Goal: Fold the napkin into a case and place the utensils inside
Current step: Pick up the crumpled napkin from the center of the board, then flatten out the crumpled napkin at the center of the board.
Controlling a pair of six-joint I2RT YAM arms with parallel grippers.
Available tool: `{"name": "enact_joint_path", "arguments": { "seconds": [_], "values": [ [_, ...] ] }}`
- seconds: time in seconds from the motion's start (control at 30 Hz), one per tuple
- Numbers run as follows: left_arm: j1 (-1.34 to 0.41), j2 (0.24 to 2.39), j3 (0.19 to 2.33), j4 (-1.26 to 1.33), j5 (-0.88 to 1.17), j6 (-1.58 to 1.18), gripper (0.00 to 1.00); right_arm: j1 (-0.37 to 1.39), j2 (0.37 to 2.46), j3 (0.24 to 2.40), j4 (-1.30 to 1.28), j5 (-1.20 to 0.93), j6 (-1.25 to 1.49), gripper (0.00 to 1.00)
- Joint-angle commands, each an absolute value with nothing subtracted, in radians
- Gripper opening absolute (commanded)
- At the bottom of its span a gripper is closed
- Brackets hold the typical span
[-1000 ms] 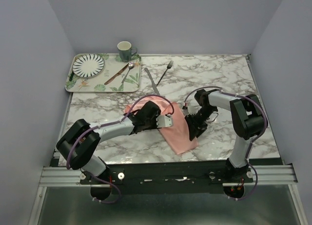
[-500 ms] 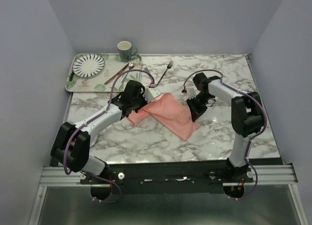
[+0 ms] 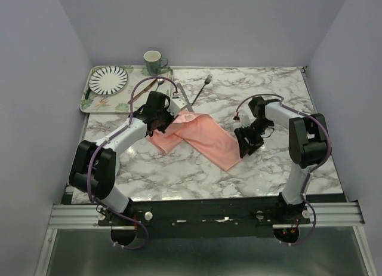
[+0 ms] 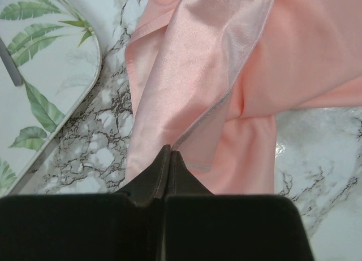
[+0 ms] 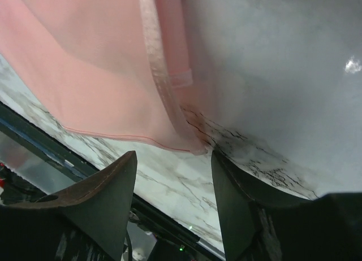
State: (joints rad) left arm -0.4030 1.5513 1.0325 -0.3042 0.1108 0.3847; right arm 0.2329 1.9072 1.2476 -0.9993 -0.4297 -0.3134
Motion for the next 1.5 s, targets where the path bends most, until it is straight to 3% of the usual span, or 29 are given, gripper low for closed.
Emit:
{"name": "enact_joint_path", "arguments": {
  "seconds": [0.0, 0.33, 0.53, 0.7, 1.07, 1.47],
  "values": [
    [-0.388, 1.568, 1.057, -0.328, 0.163, 0.359, 0.00, 0.206, 1.898, 1.226, -0.989, -0.476, -0.307, 0.63],
    [-0.384, 1.565, 1.061, -0.336, 0.187, 0.341, 0.00, 0.203, 1.954, 1.243, -0.989, -0.558, -0.285, 0.59],
    [-0.376, 1.559, 1.072, -0.344, 0.195, 0.330, 0.00, 0.186, 1.938, 1.255, -0.986, -0.552, -0.276, 0.35],
    [-0.357, 1.551, 1.103, -0.365, 0.212, 0.311, 0.00, 0.163, 1.888, 1.270, -0.992, -0.542, -0.275, 0.02],
    [-0.284, 1.411, 1.324, -0.541, 0.296, 0.269, 0.00, 0.155, 1.649, 1.406, -1.071, -0.396, -0.365, 0.01],
    [-0.244, 1.155, 1.502, -0.630, 0.291, 0.224, 0.00, 0.158, 1.418, 1.816, -1.207, -0.320, -0.492, 0.00]
  ]
}}
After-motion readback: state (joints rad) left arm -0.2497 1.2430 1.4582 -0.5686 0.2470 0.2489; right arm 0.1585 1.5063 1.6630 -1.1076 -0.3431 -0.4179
